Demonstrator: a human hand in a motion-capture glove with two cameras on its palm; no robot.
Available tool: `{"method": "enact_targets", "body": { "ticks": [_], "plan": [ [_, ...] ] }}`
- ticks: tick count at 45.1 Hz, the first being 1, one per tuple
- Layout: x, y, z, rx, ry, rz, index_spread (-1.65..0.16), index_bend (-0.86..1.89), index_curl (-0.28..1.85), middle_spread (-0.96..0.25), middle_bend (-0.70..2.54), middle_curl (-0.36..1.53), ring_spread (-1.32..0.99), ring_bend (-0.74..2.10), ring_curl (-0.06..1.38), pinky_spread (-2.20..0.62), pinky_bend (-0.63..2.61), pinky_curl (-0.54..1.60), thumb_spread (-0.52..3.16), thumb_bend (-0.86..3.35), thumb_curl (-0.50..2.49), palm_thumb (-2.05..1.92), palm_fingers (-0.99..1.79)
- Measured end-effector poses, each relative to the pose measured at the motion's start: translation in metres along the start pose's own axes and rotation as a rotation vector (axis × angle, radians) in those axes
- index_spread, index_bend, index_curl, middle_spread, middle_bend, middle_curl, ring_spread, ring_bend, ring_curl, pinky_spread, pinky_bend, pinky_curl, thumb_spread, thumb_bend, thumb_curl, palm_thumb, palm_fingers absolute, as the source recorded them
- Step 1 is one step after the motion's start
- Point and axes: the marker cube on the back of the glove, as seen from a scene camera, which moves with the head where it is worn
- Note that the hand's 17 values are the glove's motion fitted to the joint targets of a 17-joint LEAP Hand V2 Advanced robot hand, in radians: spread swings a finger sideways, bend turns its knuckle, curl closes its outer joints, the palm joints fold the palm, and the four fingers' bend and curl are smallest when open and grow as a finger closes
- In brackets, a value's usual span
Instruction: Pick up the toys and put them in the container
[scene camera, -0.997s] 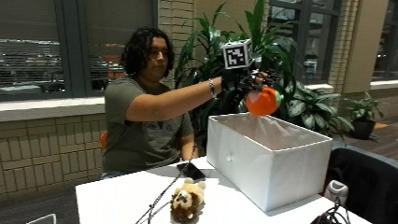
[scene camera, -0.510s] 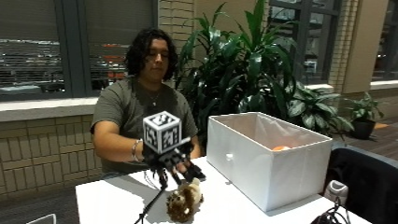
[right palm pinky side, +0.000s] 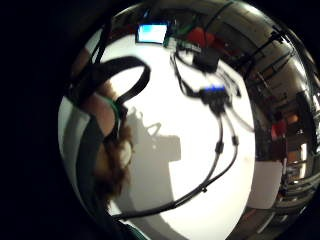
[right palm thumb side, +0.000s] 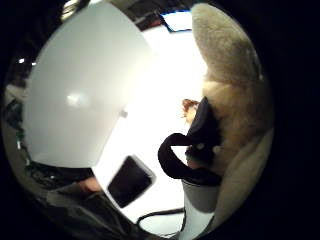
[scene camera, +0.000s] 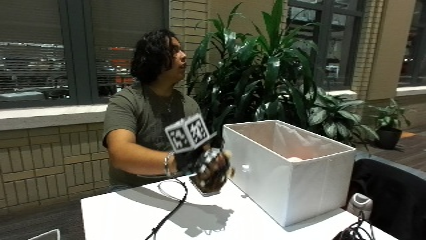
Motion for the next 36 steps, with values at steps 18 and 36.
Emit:
{"method": "enact_targets", "body": {
  "ticks": [18,36],
  "plan": [
    [-0.226,-0.126,-0.179,0.125,-0.300,-0.377,-0.39,0.23,0.55,-0.41,0.67,0.76,-0.42,0.98,0.53,-0.32,1.08,0.43,1.51,0.20,0.45,0.29,0.86],
    [-0.179,-0.099,-0.192,-0.026,-0.130,-0.475,-0.41,0.15,0.57,-0.26,0.31,0.65,-0.28,0.62,0.44,-0.09,1.10,0.43,1.03,-0.10,0.32,-0.12,-0.01]
  ]
}}
